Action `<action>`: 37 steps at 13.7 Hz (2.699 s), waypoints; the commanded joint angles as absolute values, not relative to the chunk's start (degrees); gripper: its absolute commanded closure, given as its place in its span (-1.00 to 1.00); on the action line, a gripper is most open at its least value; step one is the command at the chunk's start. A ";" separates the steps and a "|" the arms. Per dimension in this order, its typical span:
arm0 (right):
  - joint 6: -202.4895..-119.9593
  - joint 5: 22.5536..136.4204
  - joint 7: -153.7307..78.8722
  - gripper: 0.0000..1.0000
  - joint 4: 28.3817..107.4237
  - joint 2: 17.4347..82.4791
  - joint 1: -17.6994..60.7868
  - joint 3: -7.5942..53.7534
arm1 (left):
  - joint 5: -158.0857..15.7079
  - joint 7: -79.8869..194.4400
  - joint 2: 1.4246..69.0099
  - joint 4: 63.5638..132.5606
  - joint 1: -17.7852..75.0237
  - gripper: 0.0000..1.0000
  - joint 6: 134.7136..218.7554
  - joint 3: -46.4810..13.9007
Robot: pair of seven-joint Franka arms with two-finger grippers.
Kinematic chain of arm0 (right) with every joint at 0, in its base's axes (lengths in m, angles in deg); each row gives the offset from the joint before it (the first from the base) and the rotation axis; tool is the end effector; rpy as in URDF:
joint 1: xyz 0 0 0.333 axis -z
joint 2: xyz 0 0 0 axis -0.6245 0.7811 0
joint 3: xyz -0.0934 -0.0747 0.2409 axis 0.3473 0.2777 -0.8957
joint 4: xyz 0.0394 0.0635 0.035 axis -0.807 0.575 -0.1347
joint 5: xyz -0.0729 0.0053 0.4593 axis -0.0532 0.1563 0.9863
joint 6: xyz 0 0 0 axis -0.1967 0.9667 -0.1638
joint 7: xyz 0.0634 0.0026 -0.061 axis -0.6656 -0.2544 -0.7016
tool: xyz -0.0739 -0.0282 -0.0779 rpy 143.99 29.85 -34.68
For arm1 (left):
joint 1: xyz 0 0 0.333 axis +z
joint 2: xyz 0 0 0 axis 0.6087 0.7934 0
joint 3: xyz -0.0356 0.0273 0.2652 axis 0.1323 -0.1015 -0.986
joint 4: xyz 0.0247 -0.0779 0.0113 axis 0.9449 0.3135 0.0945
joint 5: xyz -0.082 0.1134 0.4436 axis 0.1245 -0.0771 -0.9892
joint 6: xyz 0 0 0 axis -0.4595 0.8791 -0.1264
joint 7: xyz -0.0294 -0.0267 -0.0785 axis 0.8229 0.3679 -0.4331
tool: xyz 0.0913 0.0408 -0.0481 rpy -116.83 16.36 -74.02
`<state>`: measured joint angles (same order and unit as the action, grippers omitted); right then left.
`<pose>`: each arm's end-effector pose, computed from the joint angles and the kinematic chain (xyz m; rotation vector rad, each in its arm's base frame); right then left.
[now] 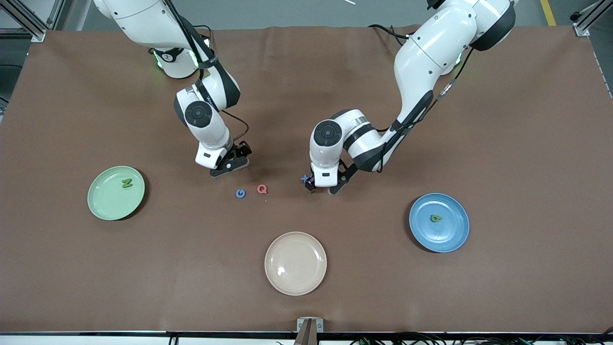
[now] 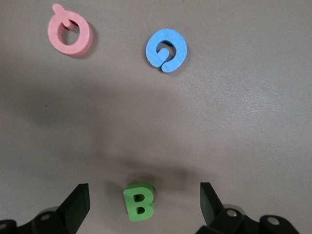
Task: Sort upper and lower case letters into plates
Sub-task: 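Move the right gripper to the green B while the left gripper grasps blue letter, then grasp the green B with the right gripper while the left gripper carries letter to plate, then place the B on the green plate while the left gripper reaches green letter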
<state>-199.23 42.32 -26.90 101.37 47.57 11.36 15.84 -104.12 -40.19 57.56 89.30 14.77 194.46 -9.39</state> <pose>0.4717 0.2645 0.0709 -3.0663 -0.6422 0.0048 0.4981 -0.5157 0.0919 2.8535 1.2356 -0.0239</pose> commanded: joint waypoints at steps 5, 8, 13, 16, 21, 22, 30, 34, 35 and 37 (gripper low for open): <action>-202.58 42.64 -27.83 -0.53 103.53 49.08 12.01 15.17 | -104.70 -41.21 58.46 88.09 13.24 -0.23 194.57 -9.83; -201.79 42.73 -27.21 -0.51 104.06 48.91 11.92 15.17 | -104.70 -41.21 58.55 88.09 13.24 -0.14 194.57 -9.74; -197.65 42.90 -24.76 -0.66 104.84 47.06 10.79 15.17 | -104.79 -40.51 59.08 88.00 13.41 0.26 194.57 -9.83; -198.09 42.90 -24.75 -0.52 104.94 47.15 10.69 15.17 | -105.14 -39.03 57.94 87.82 14.28 0.85 194.57 -9.74; -198.09 42.90 -24.75 0.16 104.85 47.23 10.69 15.08 | -105.76 -29.74 50.31 88.17 20.51 1.00 187.13 -9.92; -198.09 42.90 -24.66 0.27 104.85 47.23 10.69 15.17 | -105.76 -25.09 48.46 88.70 22.62 1.00 182.92 -9.92; -197.13 43.26 -24.14 0.76 104.06 43.83 11.57 15.43 | -105.76 10.15 48.09 90.54 42.48 0.95 180.68 -9.83; -174.15 43.26 -32.00 0.79 95.29 35.91 21.38 15.70 | -105.67 18.55 50.72 92.31 47.86 -0.40 187.10 -9.92; -171.93 43.17 -36.74 0.79 94.40 34.85 25.33 15.70 | -105.67 17.86 50.55 92.48 47.78 -0.99 187.10 -9.92; -171.90 43.17 -47.46 0.79 93.86 34.66 34.03 15.70 | -104.88 14.88 49.94 92.74 47.08 -1.00 186.40 -9.31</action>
<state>-172.07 42.39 -38.65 93.25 35.28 26.12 16.64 -104.91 17.57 51.41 91.90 48.11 186.71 -10.25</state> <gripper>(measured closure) 0.736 0.507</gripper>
